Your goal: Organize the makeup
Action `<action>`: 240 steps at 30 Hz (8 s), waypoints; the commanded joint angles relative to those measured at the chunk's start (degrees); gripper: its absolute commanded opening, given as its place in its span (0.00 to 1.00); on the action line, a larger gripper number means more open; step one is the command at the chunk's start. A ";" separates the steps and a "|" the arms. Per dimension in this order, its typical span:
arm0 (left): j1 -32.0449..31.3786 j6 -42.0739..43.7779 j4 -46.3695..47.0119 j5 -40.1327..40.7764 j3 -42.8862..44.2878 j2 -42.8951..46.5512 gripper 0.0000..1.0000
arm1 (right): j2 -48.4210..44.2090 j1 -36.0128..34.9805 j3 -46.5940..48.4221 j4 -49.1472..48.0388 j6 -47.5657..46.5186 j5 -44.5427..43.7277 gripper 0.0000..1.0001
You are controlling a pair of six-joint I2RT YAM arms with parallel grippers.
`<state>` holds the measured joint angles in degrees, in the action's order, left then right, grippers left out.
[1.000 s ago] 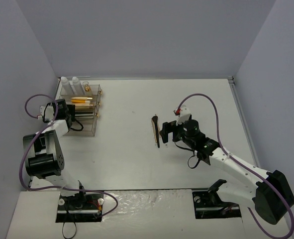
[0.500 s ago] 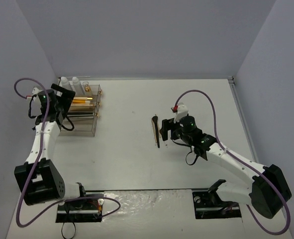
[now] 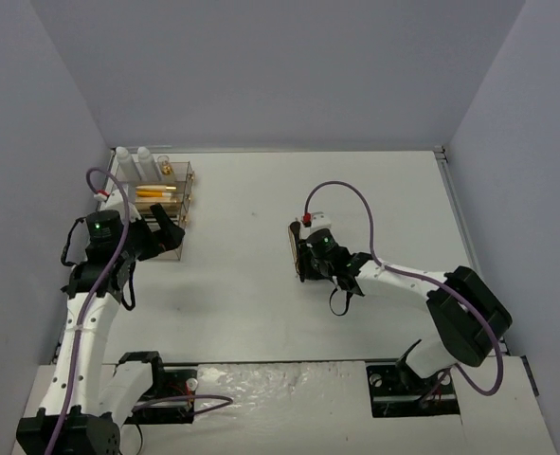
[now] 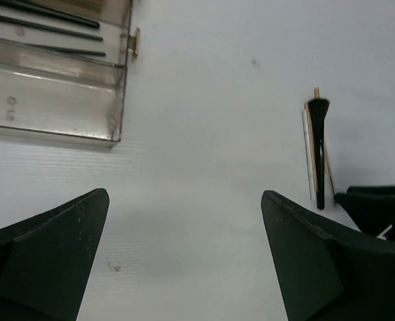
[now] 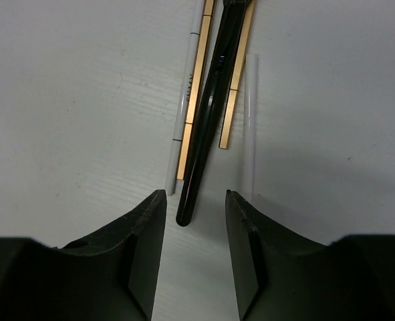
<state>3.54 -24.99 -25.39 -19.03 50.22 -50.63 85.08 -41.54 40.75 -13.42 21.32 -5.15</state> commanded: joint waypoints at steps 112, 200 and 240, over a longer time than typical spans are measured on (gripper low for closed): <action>-19.98 -32.31 17.02 14.24 9.80 -19.53 0.00 | -19.20 -10.59 0.08 -7.61 -9.90 -9.48 0.98; -7.43 6.19 -0.02 -1.61 0.57 8.97 0.97 | 9.40 3.49 2.06 2.98 -1.04 -7.76 0.01; -46.19 -22.55 30.27 21.90 4.85 -14.73 0.49 | -18.72 -10.98 -2.44 -23.85 -3.47 7.35 0.00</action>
<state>-41.61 -45.19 -2.70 1.16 51.61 -64.58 66.42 -52.02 38.12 -30.40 17.12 1.58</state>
